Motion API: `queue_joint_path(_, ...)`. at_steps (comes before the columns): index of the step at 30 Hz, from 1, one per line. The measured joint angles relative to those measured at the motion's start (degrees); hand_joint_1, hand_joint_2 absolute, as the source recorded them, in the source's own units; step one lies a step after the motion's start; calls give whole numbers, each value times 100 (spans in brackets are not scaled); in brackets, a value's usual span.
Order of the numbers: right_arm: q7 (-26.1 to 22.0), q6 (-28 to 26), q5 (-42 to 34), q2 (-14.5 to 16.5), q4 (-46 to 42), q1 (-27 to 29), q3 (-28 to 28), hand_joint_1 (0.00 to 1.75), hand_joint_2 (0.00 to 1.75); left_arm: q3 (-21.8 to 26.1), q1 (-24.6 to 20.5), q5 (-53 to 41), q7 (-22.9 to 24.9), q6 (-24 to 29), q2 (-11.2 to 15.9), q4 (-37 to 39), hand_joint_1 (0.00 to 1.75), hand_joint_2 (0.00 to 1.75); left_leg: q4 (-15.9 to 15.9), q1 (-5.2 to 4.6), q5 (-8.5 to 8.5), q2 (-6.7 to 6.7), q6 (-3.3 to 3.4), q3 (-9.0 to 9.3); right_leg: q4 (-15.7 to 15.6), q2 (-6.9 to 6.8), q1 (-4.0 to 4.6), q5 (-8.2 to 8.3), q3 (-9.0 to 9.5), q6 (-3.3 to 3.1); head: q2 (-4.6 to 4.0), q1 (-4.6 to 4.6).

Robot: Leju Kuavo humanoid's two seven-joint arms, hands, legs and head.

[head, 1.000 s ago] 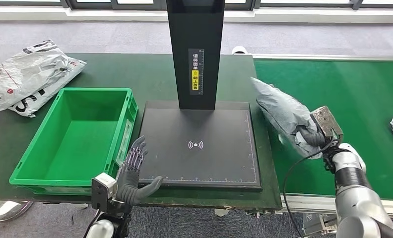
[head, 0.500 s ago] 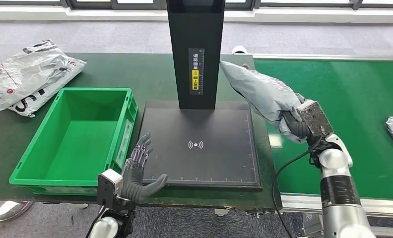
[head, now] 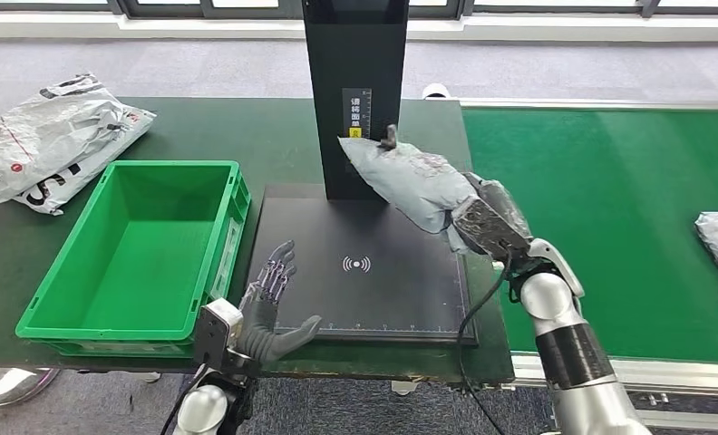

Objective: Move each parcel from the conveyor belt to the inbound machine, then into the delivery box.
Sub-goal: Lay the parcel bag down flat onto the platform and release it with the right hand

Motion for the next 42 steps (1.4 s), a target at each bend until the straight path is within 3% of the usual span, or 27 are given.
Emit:
queue_joint_path(7, -13, -103, 0, 163, 761, -246, 611, 175, 175, -53, -39, 27, 6, 0, 2, 127, 0, 175, 0, 0, 0, -6, 0, -3, 0, -3, 0, 0, -2, -1, 0, 0)
queue_joint_path(25, 11, -102, -5, 227, 1140, -377, 716, 175, 175, -57, -52, 45, 6, 0, 9, 192, 0, 175, 0, 0, -4, -3, 0, -4, -1, 0, 0, -1, -3, 0, 0, 0)
queue_joint_path(32, 103, -206, -23, 421, 2014, -667, 957, 175, 175, -159, -76, 173, 17, 2, 32, 202, 0, 175, 0, 0, -4, -3, 0, -3, -1, -1, 1, -1, -2, 0, 0, 0)
queue_joint_path(36, 77, -189, -132, 570, 2848, -892, 1089, 0, 175, -231, -158, 257, 34, 5, 49, 267, 0, 175, 0, 1, -3, -2, 0, 0, -1, 0, 1, -1, -1, 0, 0, 0)
queue_joint_path(42, -383, 641, -469, 901, 3699, -984, 1178, 0, 175, -289, -396, 417, -37, 63, 151, 480, 0, 175, 0, 5, -4, 10, -1, 7, -1, 14, 6, 1, 0, -3, 0, 0)
